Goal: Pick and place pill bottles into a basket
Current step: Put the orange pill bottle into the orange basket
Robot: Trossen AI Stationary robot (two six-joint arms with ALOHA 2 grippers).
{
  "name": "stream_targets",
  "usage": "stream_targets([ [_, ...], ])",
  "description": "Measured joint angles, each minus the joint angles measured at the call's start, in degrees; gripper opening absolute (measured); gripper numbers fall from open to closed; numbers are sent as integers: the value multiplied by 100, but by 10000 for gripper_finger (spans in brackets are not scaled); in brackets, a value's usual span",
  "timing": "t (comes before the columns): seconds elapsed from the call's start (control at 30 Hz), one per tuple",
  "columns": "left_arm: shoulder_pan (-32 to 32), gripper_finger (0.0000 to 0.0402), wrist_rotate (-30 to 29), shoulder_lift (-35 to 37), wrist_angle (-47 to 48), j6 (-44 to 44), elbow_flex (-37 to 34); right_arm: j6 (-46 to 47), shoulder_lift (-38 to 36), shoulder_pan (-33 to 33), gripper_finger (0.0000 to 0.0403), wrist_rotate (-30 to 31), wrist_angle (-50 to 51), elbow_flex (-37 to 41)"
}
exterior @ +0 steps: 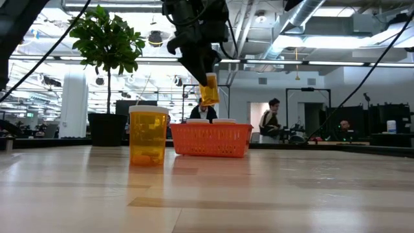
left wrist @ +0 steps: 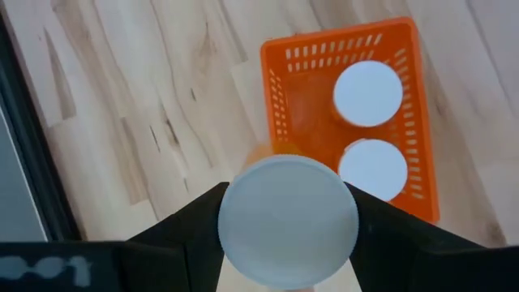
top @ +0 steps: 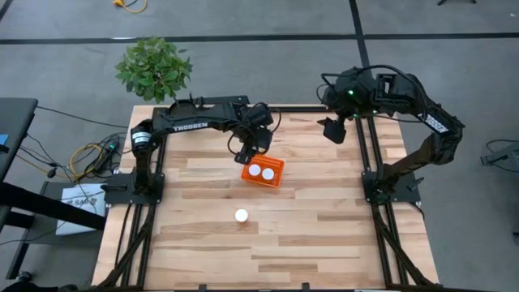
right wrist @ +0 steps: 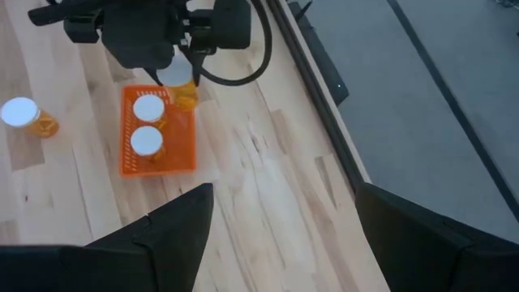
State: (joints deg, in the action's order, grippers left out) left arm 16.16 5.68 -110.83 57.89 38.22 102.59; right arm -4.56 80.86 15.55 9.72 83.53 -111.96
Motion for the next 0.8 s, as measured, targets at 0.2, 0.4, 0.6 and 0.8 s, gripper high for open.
stream_targets([
  [0.2,-2,201,135,0,-21,-6,0,-52,0,4,297,-35,0,0],
  [0.4,51,201,265,-73,-58,-108,9,-48,0,4,297,-35,0,0],
  [0.6,68,201,308,-327,207,-131,0,-40,0,4,297,-66,-2,0],
  [0.8,31,201,306,-376,4,-128,0,2,0,35,297,-72,4,0],
])
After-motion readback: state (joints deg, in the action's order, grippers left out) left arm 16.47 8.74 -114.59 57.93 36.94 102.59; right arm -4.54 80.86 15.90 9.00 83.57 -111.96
